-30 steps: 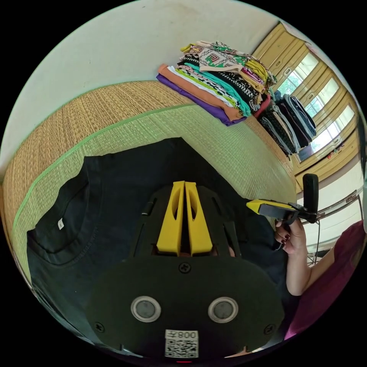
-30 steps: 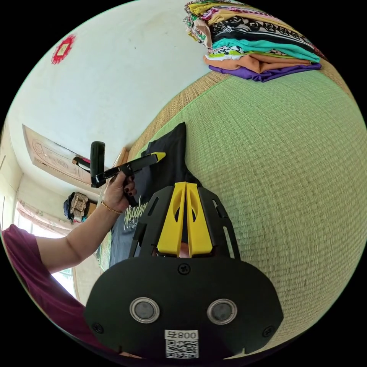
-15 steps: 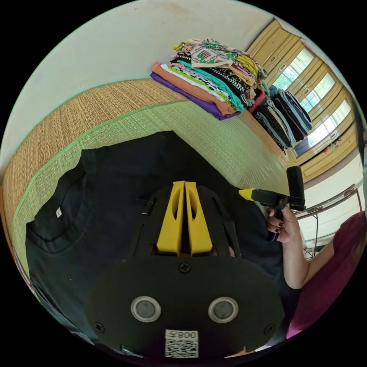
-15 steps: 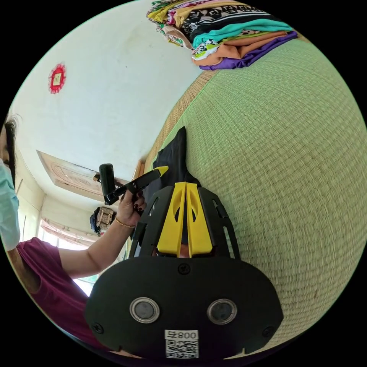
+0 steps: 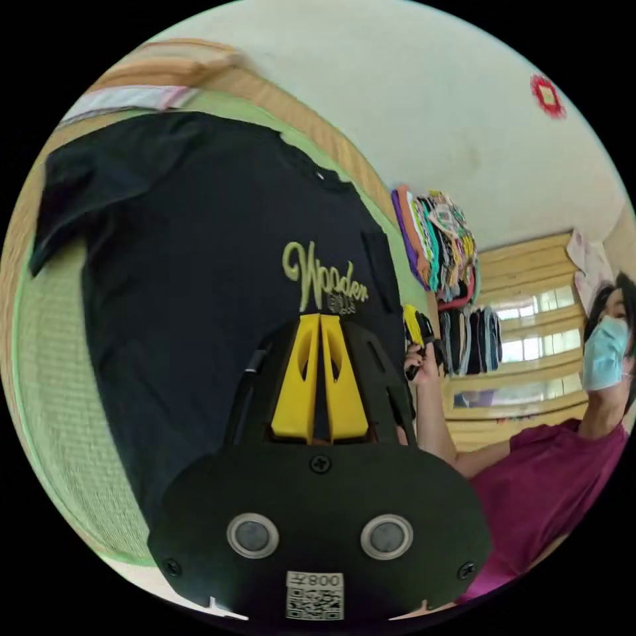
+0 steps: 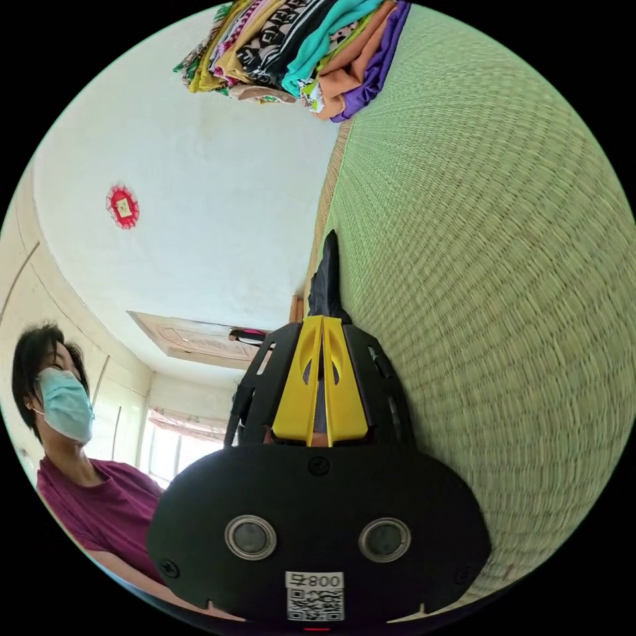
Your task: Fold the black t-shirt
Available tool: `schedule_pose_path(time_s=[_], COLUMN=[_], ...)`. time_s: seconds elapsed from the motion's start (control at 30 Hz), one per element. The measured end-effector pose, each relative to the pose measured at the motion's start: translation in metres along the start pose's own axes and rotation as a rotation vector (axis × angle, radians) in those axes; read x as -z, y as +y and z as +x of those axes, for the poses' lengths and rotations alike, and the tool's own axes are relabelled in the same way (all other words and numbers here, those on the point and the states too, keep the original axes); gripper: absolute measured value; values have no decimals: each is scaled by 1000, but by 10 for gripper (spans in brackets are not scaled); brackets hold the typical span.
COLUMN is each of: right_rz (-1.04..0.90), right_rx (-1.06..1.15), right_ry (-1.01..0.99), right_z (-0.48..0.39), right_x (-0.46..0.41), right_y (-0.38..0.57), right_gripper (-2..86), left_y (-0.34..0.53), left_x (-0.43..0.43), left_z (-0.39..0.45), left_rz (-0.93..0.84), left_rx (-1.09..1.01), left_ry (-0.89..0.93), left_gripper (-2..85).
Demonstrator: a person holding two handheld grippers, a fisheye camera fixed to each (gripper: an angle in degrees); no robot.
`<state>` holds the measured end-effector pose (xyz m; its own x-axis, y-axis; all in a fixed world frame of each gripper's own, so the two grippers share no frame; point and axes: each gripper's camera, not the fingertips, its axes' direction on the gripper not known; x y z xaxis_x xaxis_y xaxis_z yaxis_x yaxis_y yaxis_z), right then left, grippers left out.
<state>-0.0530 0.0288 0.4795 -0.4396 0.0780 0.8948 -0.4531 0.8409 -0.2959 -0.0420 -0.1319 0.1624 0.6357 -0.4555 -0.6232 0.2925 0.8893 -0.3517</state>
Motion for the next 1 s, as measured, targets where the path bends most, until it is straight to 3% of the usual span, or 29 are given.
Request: schedule_pose_path(time_s=[0.17, 0.43, 0.8, 1.0], right_rz=[0, -136, -673, -856], right_rx=[37, 274, 698, 892], right_ry=[-5, 210, 288, 300], right_z=[-16, -117, -252, -301], right_x=[-9, -89, -434, -600], right_y=[7, 32, 146, 229], right_gripper=[1, 27, 66, 79], left_y=[38, 30, 20, 31], left_x=[138, 247, 314, 346], left_z=[-74, -127, -159, -165], left_rz=[327, 434, 424, 453], left_rx=[280, 334, 279, 214], left_ry=[13, -98, -1, 47], left_gripper=[51, 82, 57, 28])
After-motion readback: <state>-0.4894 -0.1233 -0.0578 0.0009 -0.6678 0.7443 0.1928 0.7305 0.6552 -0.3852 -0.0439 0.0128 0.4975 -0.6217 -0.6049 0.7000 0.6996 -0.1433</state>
